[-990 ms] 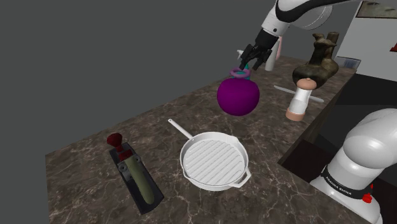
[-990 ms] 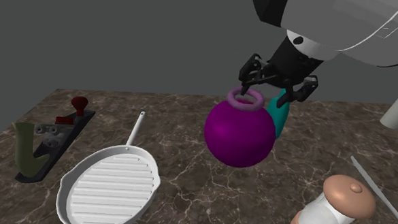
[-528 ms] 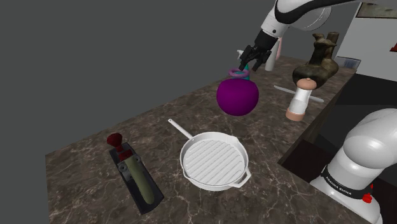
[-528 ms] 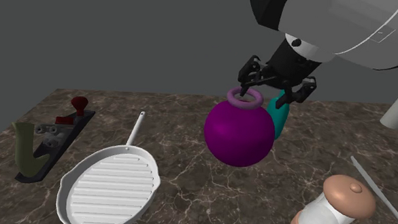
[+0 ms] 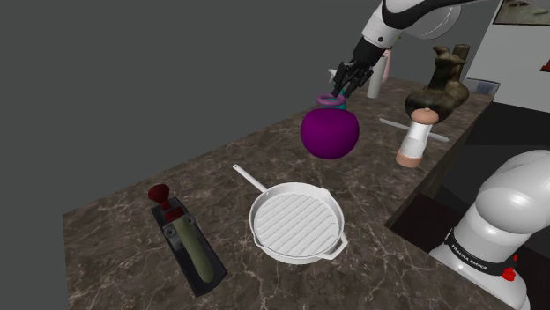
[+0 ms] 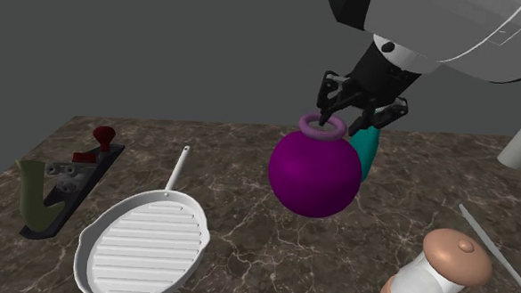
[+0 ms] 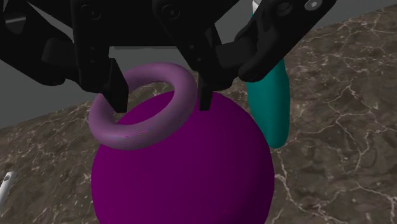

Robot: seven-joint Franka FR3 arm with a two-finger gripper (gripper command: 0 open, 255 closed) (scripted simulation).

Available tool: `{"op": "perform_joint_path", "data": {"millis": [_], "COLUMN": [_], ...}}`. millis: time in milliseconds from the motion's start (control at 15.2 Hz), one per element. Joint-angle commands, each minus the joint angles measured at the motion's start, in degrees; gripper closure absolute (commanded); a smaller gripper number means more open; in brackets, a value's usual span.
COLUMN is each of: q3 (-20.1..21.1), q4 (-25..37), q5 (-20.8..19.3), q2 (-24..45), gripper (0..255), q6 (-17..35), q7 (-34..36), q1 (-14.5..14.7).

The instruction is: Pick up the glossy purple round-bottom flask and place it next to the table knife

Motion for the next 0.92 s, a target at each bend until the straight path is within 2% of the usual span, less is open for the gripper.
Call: {"op": "perform_joint_path", "data": {"millis": [0,594,660,726,858], "q3": [0.0,-0.4,-0.4,-0.4,3.4], "q4": [-0.7,5.3,4.6,4.6,14.1], "q5": [-0.3,-1.2,-1.1,-1.1,-6.1], "q2": [0.5,0.5,0.5,0.5,9.5], "gripper": [255,255,255,0,0], "q6": [-0.1,-6.0,-5.3,-5.3,-11.6], "q7": [0.1,1.3,1.0,1.0,7.9], "q1": [-0.1,-0.5,-0.5,-0.5,-1.8]}}
